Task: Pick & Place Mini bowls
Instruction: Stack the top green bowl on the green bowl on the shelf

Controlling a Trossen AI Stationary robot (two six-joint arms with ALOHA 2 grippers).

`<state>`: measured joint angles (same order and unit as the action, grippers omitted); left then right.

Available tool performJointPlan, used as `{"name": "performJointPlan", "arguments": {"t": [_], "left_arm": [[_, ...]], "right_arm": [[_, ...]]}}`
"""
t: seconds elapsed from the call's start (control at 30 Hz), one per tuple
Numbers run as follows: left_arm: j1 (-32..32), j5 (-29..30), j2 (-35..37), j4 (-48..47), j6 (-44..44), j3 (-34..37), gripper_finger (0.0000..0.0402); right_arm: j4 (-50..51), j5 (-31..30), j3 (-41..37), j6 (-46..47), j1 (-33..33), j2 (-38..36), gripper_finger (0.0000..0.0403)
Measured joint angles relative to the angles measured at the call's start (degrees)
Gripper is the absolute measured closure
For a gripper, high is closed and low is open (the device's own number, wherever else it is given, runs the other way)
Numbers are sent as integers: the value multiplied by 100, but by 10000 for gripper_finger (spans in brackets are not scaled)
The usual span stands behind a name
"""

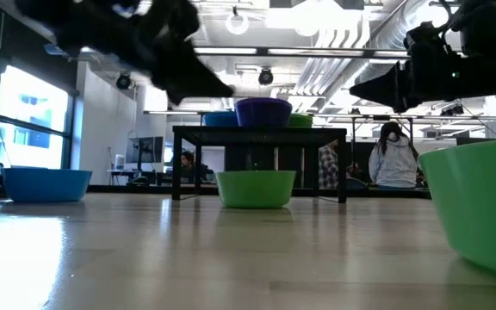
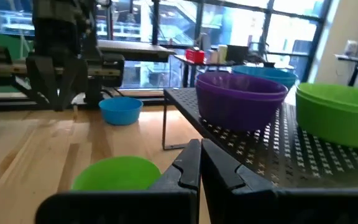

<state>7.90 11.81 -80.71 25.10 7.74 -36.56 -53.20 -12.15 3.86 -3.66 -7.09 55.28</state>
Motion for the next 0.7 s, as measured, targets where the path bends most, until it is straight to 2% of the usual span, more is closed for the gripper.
{"name": "performJointPlan", "arguments": {"t": [0.1,0.23,0.37,0.47,0.7], "left_arm": [[0,184,304,424,-75,516,401],[-1,535,648,944,-246,1184,401],[-4,991,723,2237,-300,1862,401],[-4,1104,718,3246,-305,2366,401],[-339,1294,720,4545,-421,3093,401]], "right_arm": [[488,-97,247,127,2,23,403],[2037,-238,972,226,142,34,403],[3675,-594,1771,391,427,79,403],[4420,-806,2235,646,657,188,398],[5492,-829,3350,1086,1036,1157,342]]}}
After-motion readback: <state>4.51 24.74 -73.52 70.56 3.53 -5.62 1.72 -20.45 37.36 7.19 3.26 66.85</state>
